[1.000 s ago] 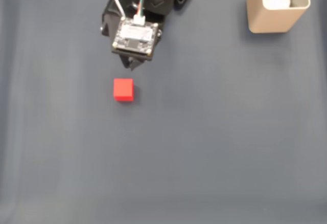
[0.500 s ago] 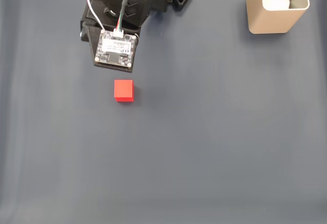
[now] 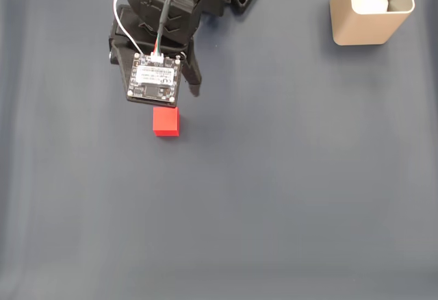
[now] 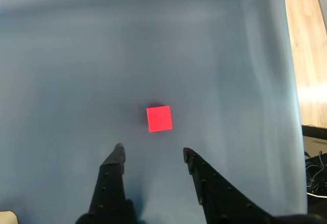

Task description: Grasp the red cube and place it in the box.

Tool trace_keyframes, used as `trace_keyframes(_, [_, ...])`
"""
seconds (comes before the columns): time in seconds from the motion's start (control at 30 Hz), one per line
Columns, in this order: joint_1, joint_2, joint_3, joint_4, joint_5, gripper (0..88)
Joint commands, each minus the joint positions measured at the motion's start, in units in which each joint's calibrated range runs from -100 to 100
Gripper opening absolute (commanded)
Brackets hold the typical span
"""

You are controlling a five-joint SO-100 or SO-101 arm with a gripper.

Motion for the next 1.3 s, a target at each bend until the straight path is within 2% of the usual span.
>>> trace_keyframes(0.0, [-0.4,0.4,-3.5,0.1,-0.8,35.0])
trace_keyframes(0.2, [-0.6,3.5,-3.9,-4.6,-1.1,42.6])
trace_keyframes(0.33, [-0.6,5.6,-3.6,-8.6,-1.6,44.3])
trace_keyframes(0.67, [-0.6,9.0,2.3,-18.3,-1.7,44.7])
trace_keyframes(1.27, [-2.7,8.8,14.2,-29.2,-2.3,44.8])
